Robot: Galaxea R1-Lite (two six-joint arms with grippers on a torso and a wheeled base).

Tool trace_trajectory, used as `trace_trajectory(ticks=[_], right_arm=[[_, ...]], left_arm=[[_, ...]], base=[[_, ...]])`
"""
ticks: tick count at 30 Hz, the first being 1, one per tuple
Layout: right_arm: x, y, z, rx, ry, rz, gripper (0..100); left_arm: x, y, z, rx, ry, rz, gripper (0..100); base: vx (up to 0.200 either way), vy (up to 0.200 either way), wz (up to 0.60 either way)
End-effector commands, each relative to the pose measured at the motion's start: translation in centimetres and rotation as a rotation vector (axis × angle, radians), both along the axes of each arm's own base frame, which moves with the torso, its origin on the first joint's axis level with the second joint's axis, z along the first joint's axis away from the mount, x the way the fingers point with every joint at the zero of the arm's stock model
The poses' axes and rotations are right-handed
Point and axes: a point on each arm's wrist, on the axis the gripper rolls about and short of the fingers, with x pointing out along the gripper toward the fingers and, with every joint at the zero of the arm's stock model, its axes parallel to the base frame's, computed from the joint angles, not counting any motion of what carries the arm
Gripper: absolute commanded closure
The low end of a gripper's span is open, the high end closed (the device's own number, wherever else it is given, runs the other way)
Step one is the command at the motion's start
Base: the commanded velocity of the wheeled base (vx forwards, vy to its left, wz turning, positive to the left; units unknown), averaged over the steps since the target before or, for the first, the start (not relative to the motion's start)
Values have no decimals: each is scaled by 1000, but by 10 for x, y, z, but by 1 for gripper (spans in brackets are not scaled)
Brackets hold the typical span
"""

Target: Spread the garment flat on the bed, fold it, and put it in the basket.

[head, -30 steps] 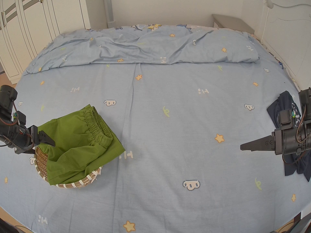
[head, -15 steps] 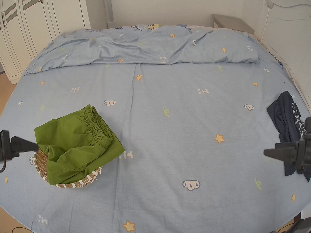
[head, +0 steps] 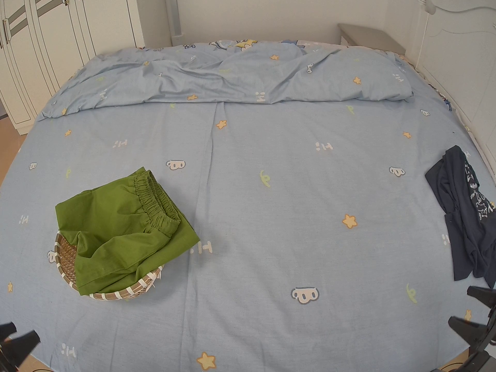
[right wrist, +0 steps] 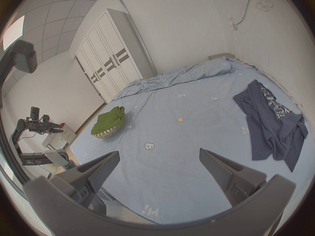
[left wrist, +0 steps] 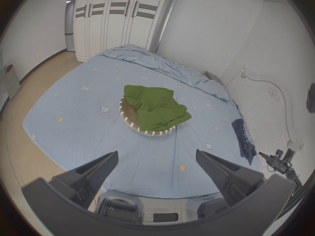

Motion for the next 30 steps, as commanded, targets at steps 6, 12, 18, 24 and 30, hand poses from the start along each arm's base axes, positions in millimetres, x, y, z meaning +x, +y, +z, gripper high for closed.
trace_trajectory(ticks=[6,12,18,24,30], right_arm=[[-44,-6,-35,16,-143,-42,0],[-46,-8,-49,-4,-150,-108,0],[-36,-11,-60,-63,-207,-308,0],[-31,-13,-65,-53,-265,-396,0],[-31,-12,-65,1,-254,-500,0]], left_arm=[[-27,-3,-66,11,-132,38,0],[-19,-1,-90,50,-208,14,0],[16,4,-121,155,-375,123,0],[22,4,-127,284,-476,74,0],[18,4,-133,427,-534,-15,0]], base=[[0,0,0],[0,0,0],[0,0,0],[0,0,0],[0,0,0]])
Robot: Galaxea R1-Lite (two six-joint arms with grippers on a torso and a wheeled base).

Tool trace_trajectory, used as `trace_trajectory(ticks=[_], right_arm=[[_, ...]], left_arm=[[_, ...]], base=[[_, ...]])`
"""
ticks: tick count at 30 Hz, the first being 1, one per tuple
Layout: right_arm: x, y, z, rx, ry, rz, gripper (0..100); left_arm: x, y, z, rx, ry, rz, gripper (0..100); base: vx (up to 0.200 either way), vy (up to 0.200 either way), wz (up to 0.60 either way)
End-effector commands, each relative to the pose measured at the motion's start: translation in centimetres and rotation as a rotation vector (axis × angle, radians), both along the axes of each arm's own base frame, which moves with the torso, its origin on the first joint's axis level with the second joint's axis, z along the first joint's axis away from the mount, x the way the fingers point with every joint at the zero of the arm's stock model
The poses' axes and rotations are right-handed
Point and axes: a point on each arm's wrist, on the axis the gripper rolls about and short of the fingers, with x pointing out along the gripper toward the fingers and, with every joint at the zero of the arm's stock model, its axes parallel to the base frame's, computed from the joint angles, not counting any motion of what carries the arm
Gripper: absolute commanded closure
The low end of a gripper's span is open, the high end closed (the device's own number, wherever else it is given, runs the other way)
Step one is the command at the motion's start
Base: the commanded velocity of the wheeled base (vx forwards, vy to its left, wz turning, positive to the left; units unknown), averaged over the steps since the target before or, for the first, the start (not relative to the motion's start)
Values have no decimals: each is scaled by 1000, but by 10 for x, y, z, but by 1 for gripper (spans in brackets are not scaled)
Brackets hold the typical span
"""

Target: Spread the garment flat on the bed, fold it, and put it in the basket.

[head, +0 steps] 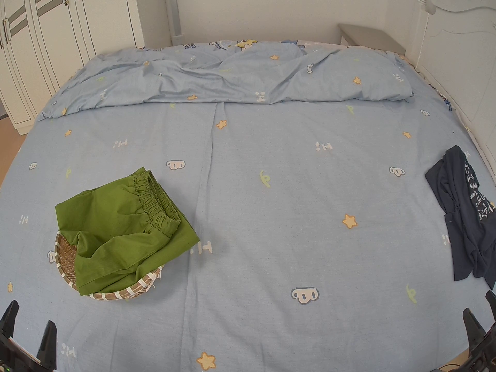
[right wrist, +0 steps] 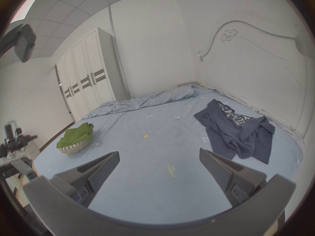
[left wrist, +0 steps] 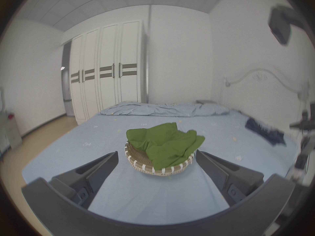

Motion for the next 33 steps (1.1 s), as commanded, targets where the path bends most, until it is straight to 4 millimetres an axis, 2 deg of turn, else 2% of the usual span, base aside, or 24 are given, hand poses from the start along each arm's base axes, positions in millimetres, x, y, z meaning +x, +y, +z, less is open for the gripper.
trace_trajectory(ticks=[1,3,8,16,33], right_arm=[[2,0,-6,38,-8,-124,0],[-6,2,-8,-23,-107,-185,0],[-3,0,-8,-123,-157,-207,0],[-2,3,-15,-140,-84,-88,0],[-2,3,-14,-133,-106,-99,0]], left_arm=[[1,1,-24,102,48,-21,0],[1,1,-24,74,49,-11,0],[1,2,-24,-10,47,31,0],[1,2,-24,-3,48,24,0],[1,2,-24,-3,50,22,0]], base=[[0,0,0],[0,0,0],[0,0,0],[0,0,0],[0,0,0]])
